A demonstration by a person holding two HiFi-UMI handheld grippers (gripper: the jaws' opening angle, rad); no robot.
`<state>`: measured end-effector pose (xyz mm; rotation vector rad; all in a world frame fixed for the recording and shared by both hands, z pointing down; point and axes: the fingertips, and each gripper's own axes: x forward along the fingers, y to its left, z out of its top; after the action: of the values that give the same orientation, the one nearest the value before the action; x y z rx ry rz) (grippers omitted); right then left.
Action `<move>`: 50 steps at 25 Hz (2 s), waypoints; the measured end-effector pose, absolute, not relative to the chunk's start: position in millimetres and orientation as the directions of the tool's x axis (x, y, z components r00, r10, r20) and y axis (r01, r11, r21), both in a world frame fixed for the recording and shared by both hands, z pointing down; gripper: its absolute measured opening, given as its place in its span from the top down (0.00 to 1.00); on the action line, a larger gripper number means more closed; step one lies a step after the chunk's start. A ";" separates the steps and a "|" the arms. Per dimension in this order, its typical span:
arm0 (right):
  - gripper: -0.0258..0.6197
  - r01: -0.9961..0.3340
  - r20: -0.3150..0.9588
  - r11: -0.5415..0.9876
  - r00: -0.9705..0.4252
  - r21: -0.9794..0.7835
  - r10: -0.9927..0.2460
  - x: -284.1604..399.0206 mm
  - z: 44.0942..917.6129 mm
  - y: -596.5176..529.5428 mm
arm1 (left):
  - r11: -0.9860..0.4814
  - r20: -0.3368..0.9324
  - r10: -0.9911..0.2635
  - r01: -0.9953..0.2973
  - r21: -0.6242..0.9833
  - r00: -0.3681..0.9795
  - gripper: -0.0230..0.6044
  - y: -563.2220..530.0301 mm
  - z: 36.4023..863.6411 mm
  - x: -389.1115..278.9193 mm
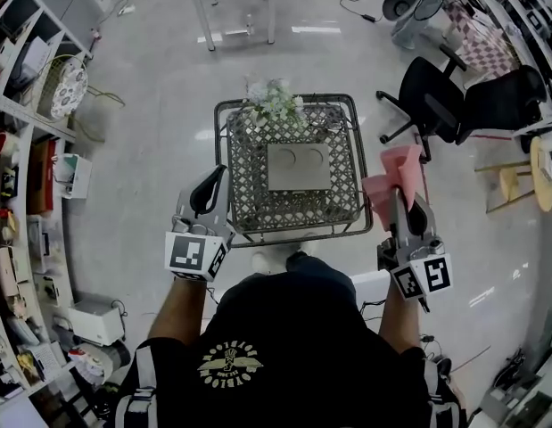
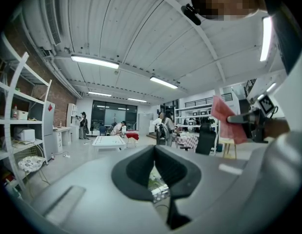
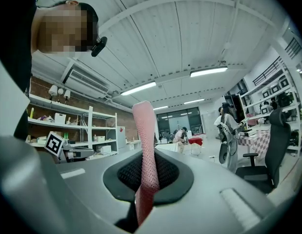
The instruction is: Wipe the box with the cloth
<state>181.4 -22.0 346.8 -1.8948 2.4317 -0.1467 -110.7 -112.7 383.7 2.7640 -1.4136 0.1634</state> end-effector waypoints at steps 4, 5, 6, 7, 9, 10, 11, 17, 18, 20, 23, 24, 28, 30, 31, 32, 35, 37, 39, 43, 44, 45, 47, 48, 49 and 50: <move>0.93 -0.950 0.025 0.288 -0.293 -0.120 -0.956 198.5 356.0 -47.3 | -0.559 0.121 -0.825 -0.829 -0.028 0.552 0.96 -124.8 389.5 -93.9; 0.93 -0.946 0.025 0.300 -0.305 -0.121 -0.952 203.0 356.7 -53.5 | -0.549 0.127 -0.831 -0.835 -0.025 0.542 0.96 -127.9 389.4 -89.6; 0.93 -0.942 0.024 0.312 -0.317 -0.123 -0.948 207.3 356.4 -59.5 | -0.537 0.132 -0.837 -0.843 -0.020 0.531 0.96 -131.6 388.0 -85.6; 0.93 -0.938 0.022 0.322 -0.327 -0.125 -0.945 211.0 355.7 -65.2 | -0.526 0.132 -0.844 -0.850 -0.020 0.520 0.96 -135.5 386.3 -82.6; 0.93 -0.930 0.017 0.342 -0.347 -0.136 -0.938 218.1 354.5 -75.5 | -0.510 0.121 -0.856 -0.859 -0.038 0.503 0.96 -142.2 383.5 -76.9; 0.93 -0.925 0.013 0.353 -0.358 -0.143 -0.934 222.3 355.1 -80.2 | -0.502 0.118 -0.861 -0.864 -0.045 0.494 0.96 -144.5 381.4 -72.1; 0.93 -0.919 0.012 0.364 -0.370 -0.152 -0.929 227.2 357.1 -84.8 | -0.493 0.119 -0.867 -0.869 -0.049 0.485 0.96 -145.8 379.0 -66.0; 0.93 -0.876 0.012 0.434 -0.446 -0.212 -0.895 248.7 375.0 -105.8 | -0.419 0.152 -0.902 -0.905 -0.078 0.404 0.96 -144.2 377.4 -46.0; 0.93 -0.869 0.012 0.444 -0.457 -0.220 -0.889 249.6 377.0 -108.1 | -0.404 0.153 -0.908 -0.911 -0.081 0.389 0.96 -143.5 376.5 -46.4; 0.93 -0.857 0.018 0.457 -0.474 -0.237 -0.880 250.6 382.0 -113.5 | -0.386 0.165 -0.915 -0.918 -0.087 0.369 0.96 -141.3 376.1 -46.2; 0.93 -0.845 0.024 0.460 -0.484 -0.274 -0.875 253.4 391.0 -122.0 | -0.383 0.171 -0.916 -0.918 -0.101 0.363 0.96 -139.8 377.5 -42.1; 0.93 -0.841 0.023 0.461 -0.486 -0.284 -0.873 253.5 393.1 -124.3 | -0.384 0.168 -0.916 -0.917 -0.108 0.364 0.96 -140.4 377.7 -41.0; 0.93 -0.832 0.034 0.465 -0.497 -0.301 -0.867 243.9 401.3 -126.8 | -0.391 0.174 -0.912 -0.915 -0.102 0.371 0.96 -143.9 381.1 -42.8; 0.93 -0.834 0.041 0.462 -0.496 -0.301 -0.868 237.6 402.3 -126.6 | -0.409 0.179 -0.904 -0.908 -0.093 0.389 0.96 -146.0 382.0 -42.7; 0.93 -0.837 0.041 0.459 -0.491 -0.298 -0.870 235.5 400.9 -126.3 | -0.419 0.179 -0.899 -0.903 -0.090 0.400 0.96 -147.0 382.4 -42.8; 0.93 -0.842 0.040 0.453 -0.485 -0.294 -0.874 233.9 398.3 -126.0 | -0.429 0.177 -0.895 -0.899 -0.087 0.410 0.96 -148.6 382.2 -43.4; 0.93 -0.859 0.037 0.430 -0.457 -0.277 -0.889 230.5 388.9 -126.3 | -0.458 0.163 -0.882 -0.885 -0.082 0.442 0.96 -155.7 378.3 -46.9; 0.93 -0.874 0.037 0.410 -0.433 -0.263 -0.900 226.8 385.0 -127.8 | -0.479 0.145 -0.874 -0.874 -0.085 0.464 0.96 -160.8 374.2 -51.9; 0.93 -0.886 0.038 0.387 -0.409 -0.255 -0.912 218.3 381.8 -128.8 | -0.495 0.136 -0.865 -0.865 -0.082 0.483 0.96 -164.7 372.3 -63.6; 0.93 -0.906 0.038 0.356 -0.374 -0.229 -0.927 191.3 372.9 -129.9 | -0.516 0.130 -0.853 -0.854 -0.068 0.505 0.96 -175.3 373.0 -96.2; 0.93 -0.910 0.041 0.351 -0.368 -0.221 -0.929 184.7 372.0 -130.8 | -0.521 0.121 -0.851 -0.851 -0.067 0.511 0.96 -179.1 373.0 -103.4; 0.93 -0.914 0.045 0.344 -0.361 -0.213 -0.931 178.3 371.3 -131.9 | -0.526 0.116 -0.848 -0.848 -0.062 0.518 0.96 -183.0 372.8 -109.8; 0.93 -0.922 0.053 0.331 -0.348 -0.200 -0.936 165.7 369.6 -134.1 | -0.537 0.112 -0.840 -0.842 -0.041 0.530 0.96 -190.5 373.7 -121.6; 0.93 -0.925 0.057 0.326 -0.342 -0.194 -0.938 159.2 368.6 -135.1 | -0.539 0.111 -0.839 -0.842 -0.029 0.533 0.96 -194.2 375.7 -127.9; 0.93 -0.928 0.061 0.321 -0.337 -0.188 -0.939 152.7 368.0 -136.2 | -0.540 0.111 -0.838 -0.841 -0.020 0.535 0.96 -197.7 378.2 -134.1; 0.93 -0.931 0.066 0.317 -0.333 -0.182 -0.941 146.5 368.4 -137.7 | -0.544 0.110 -0.835 -0.839 -0.015 0.539 0.96 -201.0 380.9 -139.6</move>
<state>146.5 -137.7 368.4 -1.7823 2.5066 -0.2895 -139.6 -201.0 380.9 2.7207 -1.4809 0.1613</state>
